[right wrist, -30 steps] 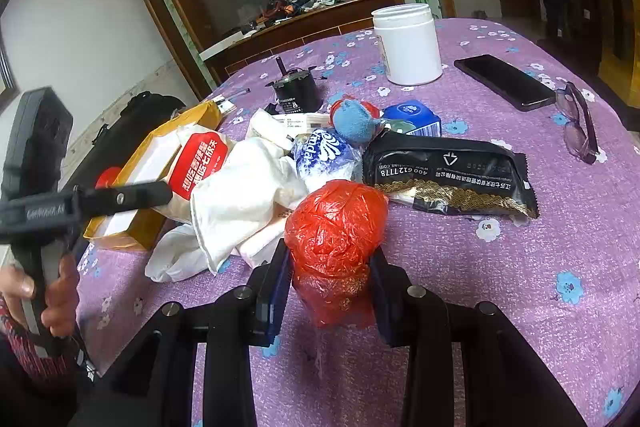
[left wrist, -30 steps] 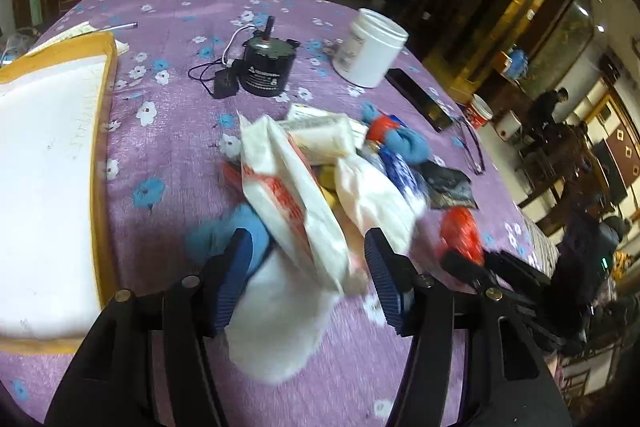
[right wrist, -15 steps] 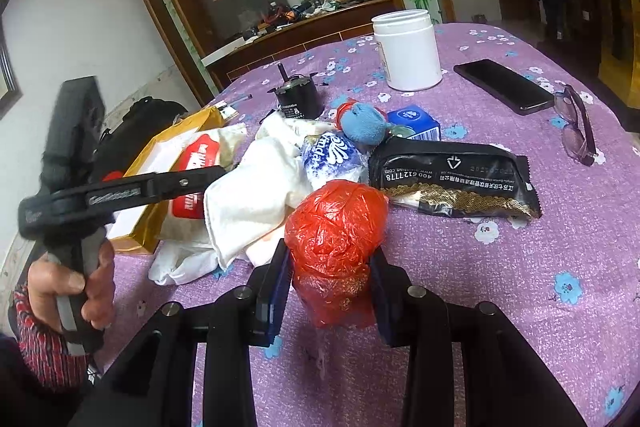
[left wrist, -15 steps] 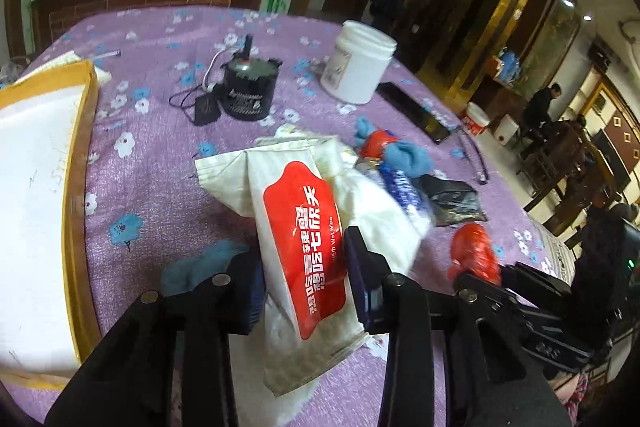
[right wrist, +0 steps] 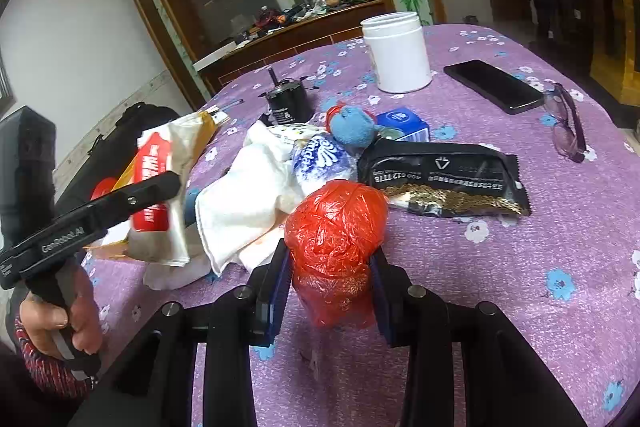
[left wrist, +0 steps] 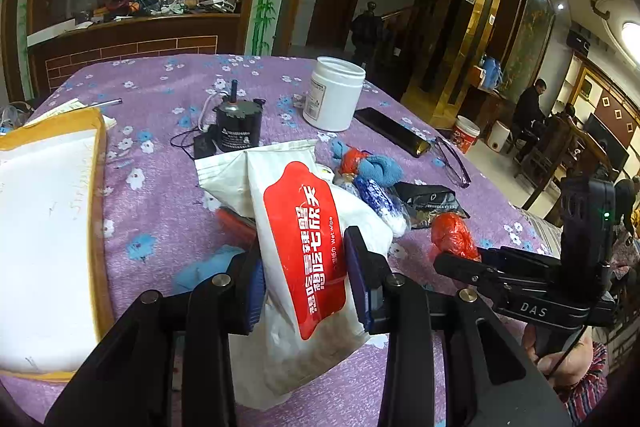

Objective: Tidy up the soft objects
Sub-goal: 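Carry the white package and red bag toward the yellow-rimmed white box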

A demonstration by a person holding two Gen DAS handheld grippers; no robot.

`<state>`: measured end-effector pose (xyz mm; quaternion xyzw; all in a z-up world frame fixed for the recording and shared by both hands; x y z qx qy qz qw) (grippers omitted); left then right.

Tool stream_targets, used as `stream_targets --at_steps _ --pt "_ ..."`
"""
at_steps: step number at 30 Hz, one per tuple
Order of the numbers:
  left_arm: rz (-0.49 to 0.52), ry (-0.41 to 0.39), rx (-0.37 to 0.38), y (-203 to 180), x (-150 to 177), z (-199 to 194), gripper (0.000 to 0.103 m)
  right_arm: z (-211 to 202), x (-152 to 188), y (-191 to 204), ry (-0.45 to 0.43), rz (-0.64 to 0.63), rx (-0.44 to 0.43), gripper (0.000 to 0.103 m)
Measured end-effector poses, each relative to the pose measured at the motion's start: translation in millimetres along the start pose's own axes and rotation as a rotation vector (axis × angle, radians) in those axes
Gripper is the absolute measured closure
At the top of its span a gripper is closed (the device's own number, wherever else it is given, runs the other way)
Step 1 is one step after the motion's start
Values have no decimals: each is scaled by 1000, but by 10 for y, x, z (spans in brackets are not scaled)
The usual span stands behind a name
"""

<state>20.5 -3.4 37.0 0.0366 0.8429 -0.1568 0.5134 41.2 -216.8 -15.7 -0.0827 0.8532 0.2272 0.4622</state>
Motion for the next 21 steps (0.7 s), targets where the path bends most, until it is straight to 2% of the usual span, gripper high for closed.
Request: stream_targets --at_steps 10,21 --pt "-29 -65 -54 401 -211 -235 69 56 -44 29 15 20 25 66" --pt "-61 -137 -141 907 -391 -527 69 56 -298 556 -7 -80 -35 66"
Point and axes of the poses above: each gripper's, at about its wrist camera, not at the fingertips, and z roughly the way its jaws point, y to its left, x to its underside, the point moved 6 cm from there along z, roughly the way its jaws point, and after that the axes turned 13 degrees about -y, right-handed, at the moved point
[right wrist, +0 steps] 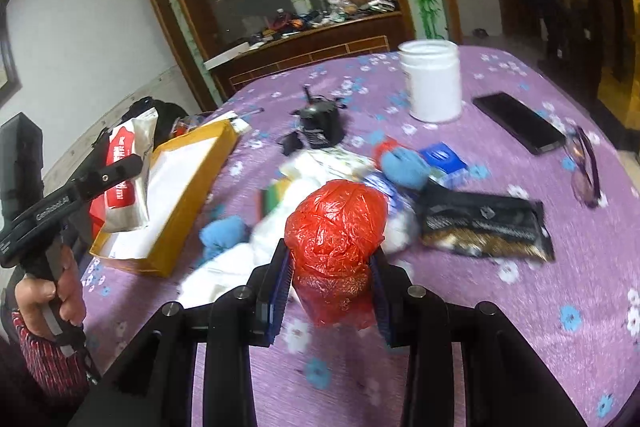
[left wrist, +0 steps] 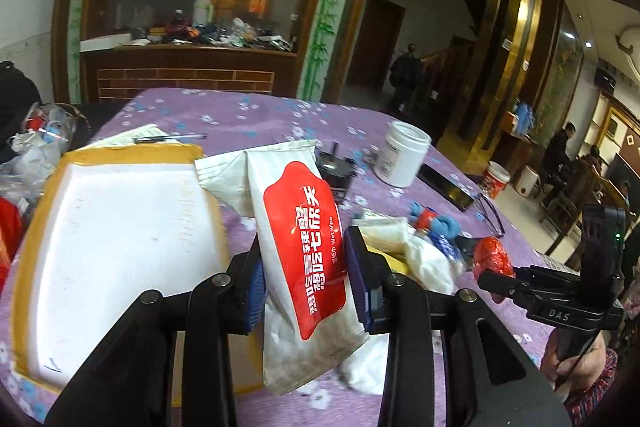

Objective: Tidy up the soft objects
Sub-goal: 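Carry the white package and red bag toward the yellow-rimmed white box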

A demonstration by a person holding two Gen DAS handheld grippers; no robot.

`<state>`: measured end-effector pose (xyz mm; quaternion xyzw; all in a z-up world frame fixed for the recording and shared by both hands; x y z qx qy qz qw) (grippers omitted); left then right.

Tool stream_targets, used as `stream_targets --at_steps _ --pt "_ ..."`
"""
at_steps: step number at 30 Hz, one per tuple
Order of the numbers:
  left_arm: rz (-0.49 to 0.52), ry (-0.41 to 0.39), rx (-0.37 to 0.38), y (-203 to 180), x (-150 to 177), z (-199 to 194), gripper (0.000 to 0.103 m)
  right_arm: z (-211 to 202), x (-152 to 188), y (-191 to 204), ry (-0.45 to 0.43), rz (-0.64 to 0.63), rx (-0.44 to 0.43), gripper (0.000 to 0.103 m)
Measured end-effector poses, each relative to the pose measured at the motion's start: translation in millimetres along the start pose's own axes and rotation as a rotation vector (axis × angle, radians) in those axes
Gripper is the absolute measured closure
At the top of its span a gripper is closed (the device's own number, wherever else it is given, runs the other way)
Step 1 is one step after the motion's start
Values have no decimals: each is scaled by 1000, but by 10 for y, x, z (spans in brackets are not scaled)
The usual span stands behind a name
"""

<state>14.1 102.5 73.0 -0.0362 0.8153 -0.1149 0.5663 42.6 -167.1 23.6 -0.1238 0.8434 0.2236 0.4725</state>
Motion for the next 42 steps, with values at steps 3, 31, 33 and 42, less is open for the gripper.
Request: stream_targets --at_steps 3,31,33,42 --pt "-11 -20 -29 159 -64 -49 69 74 -43 209 16 -25 -28 66" --pt "-38 -13 -127 947 -308 -238 69 663 -347 1856 60 -200 -219 66" --pt "-23 -7 -131 987 -359 -211 69 714 -382 1893 66 -200 -222 66" --pt "-24 105 -114 1245 -500 283 69 1115 -581 2059 113 -196 -219 66"
Point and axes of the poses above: each gripper's, at about its wrist camera, not at the fingertips, and z roughly the way its jaws point, y to its left, x to its underside, the point moved 6 cm from there along z, roughly the way its jaws point, and after that the axes turned 13 degrees about -y, right-handed, at the moved point
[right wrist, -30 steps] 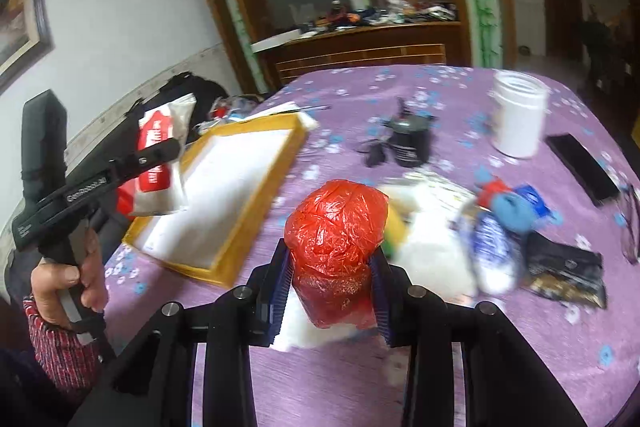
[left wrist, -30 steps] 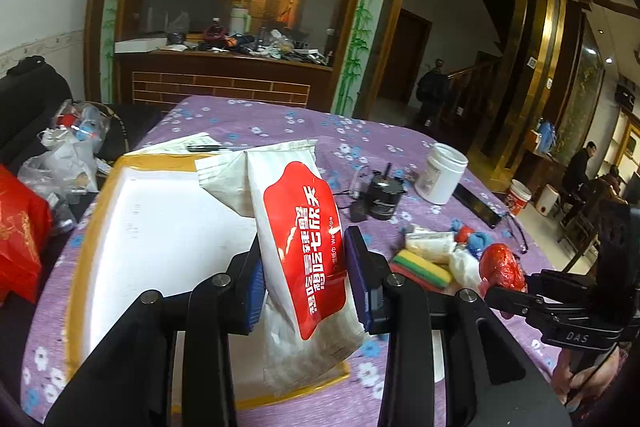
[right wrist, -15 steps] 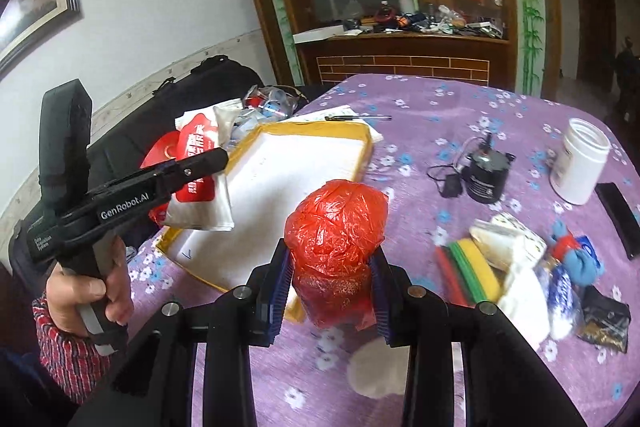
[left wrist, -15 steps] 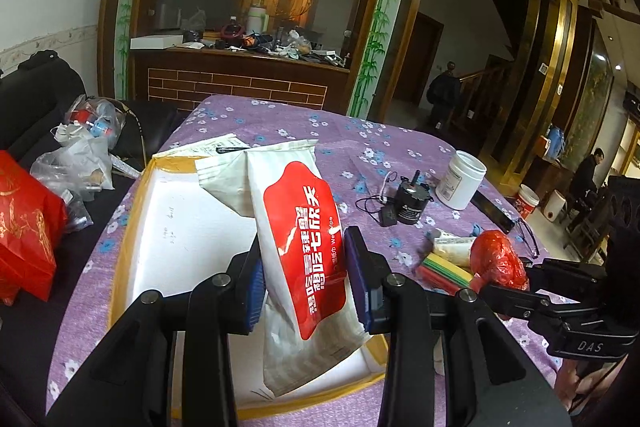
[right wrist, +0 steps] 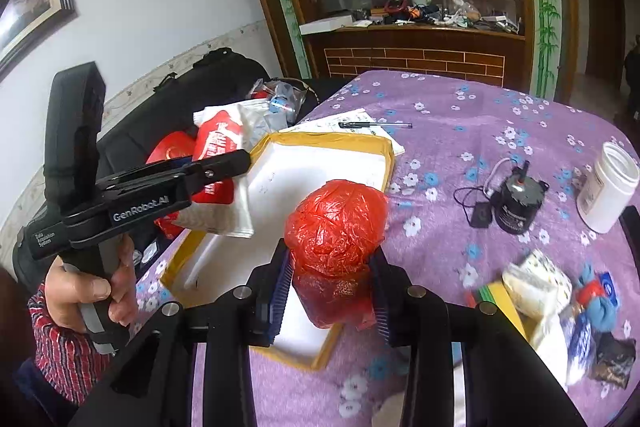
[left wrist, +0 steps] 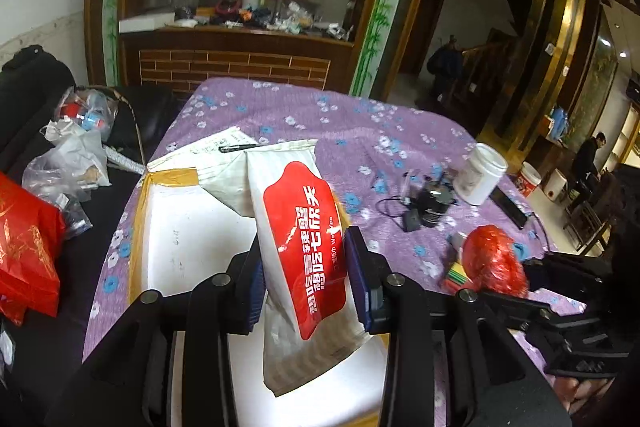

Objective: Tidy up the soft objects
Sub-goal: 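Carry the white package and red bag toward the yellow-rimmed white box, then lower both items into the box and open both tools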

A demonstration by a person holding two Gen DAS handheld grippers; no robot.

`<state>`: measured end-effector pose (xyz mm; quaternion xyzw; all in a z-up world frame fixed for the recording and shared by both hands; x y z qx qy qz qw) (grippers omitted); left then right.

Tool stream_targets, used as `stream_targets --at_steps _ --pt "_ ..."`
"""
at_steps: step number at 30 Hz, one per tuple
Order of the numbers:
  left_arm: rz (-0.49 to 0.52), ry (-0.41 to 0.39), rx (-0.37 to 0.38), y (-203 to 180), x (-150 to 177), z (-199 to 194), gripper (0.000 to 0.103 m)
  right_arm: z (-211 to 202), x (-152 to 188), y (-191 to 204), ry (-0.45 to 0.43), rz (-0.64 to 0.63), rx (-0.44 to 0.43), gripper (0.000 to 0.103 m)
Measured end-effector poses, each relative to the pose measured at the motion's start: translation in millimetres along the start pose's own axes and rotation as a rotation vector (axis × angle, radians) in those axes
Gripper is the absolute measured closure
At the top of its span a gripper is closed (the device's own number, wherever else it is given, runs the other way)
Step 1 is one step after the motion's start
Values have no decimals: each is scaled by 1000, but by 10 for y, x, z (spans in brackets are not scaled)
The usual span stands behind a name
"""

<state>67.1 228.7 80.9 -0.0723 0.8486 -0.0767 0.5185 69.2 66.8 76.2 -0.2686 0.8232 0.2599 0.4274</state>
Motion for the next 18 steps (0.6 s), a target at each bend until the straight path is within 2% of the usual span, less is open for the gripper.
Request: stream_targets --at_steps 4,7,10,15,18 --pt "-37 84 -9 138 22 403 69 262 -129 15 23 21 -6 66" --pt "-101 159 2 259 96 732 69 543 -221 -29 53 41 6 65" --pt "-131 210 2 348 191 932 69 860 -265 -89 86 65 10 65" --pt "-183 239 -11 494 276 1101 69 1349 -260 -235 137 74 47 65" --pt "-180 248 -21 533 312 1153 69 1574 -286 -339 150 108 52 65"
Point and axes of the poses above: each gripper's, at about its wrist camera, not at the fingertips, and z roughly the way its jaws point, y to its left, x to its underside, the point moved 6 cm from there along z, roughly the way its jaws point, and after that the axes turned 13 degrees about -y, right-handed, at the moved point
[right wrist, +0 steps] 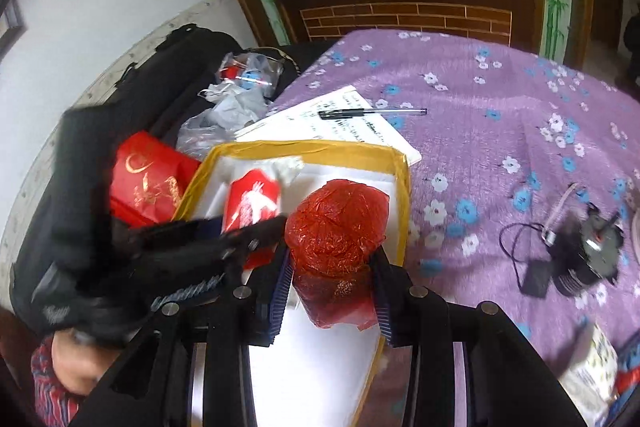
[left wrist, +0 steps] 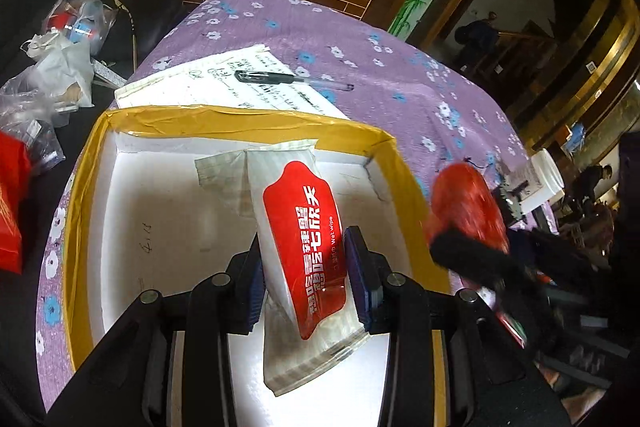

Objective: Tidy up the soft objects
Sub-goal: 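Lower both items into the box and open both tools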

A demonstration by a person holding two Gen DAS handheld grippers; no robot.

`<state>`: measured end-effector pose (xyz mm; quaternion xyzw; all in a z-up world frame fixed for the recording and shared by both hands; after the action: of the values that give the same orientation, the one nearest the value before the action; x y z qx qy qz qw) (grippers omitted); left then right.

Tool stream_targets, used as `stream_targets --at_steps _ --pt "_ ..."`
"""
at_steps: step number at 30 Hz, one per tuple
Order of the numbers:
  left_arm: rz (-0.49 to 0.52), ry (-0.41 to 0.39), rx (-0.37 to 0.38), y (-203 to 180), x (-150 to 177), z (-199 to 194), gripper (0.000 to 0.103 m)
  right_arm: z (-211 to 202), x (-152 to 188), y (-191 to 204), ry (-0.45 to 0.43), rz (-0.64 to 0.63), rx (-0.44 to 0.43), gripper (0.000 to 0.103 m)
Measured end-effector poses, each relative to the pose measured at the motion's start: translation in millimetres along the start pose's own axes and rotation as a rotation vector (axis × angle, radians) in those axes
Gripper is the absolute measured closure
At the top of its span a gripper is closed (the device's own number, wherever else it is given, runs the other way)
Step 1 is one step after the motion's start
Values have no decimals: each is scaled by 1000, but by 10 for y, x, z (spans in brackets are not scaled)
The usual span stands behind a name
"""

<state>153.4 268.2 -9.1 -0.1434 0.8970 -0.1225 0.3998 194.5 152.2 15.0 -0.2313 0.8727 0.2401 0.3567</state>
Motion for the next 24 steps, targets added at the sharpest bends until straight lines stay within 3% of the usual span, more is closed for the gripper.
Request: stream_targets --at_steps 11,17,20,24 --pt "-6 2 6 55 -7 214 68 412 -99 -218 27 52 23 63" --pt "-12 -6 14 58 -22 218 63 447 -124 -281 12 92 -2 56" --pt "-14 -15 16 42 -38 197 51 422 -137 -254 4 83 -8 50" --pt "-20 -29 39 11 -71 91 51 285 -147 -228 -18 91 -20 49"
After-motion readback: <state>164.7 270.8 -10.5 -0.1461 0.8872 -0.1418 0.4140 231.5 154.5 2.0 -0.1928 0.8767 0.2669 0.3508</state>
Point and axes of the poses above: each gripper's, at about its wrist camera, not at the fingertips, and z roughly the way its jaws point, y to its left, x to its underside, the point moved 6 cm from there along z, roughly the way its jaws point, and after that the axes turned 13 degrees about -y, right-handed, at the moved point
